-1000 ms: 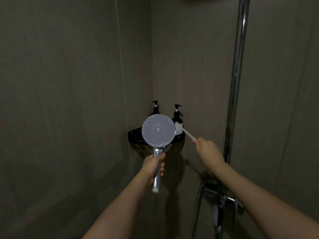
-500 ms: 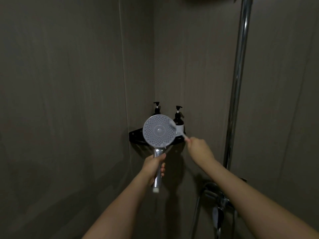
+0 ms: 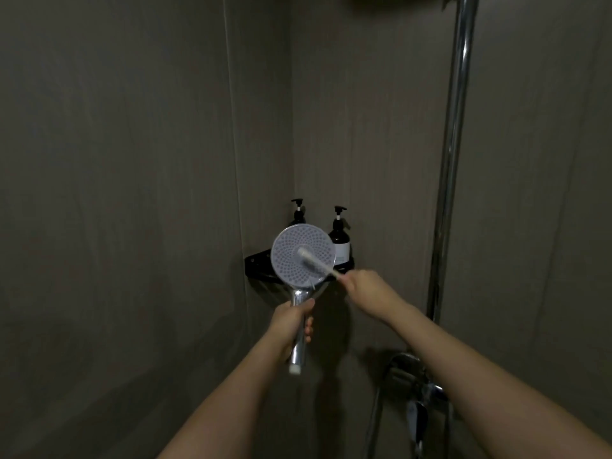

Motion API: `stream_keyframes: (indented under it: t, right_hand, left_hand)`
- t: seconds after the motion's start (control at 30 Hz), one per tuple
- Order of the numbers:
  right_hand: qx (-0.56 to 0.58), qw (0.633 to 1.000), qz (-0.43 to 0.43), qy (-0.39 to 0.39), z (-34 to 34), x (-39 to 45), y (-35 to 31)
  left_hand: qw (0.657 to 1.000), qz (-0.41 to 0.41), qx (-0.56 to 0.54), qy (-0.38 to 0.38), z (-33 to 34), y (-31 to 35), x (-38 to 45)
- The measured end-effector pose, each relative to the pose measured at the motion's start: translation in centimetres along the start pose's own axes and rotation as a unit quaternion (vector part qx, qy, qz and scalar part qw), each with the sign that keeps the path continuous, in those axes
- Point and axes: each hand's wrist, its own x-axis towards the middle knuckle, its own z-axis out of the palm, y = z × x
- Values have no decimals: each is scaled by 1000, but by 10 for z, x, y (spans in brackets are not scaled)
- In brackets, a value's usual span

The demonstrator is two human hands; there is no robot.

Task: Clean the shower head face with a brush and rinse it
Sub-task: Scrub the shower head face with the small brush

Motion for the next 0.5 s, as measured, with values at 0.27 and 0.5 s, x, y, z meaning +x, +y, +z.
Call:
stream_keyframes:
  t: [0.27, 0.5]
  right_hand:
    - [-28, 995, 0, -95, 8, -2, -13]
    - [-82, 994, 9, -68, 4, 9, -14]
  left_hand:
    - [1000, 0, 10, -1, 3, 0, -1]
    - [1000, 2, 8, -3, 1, 3, -3]
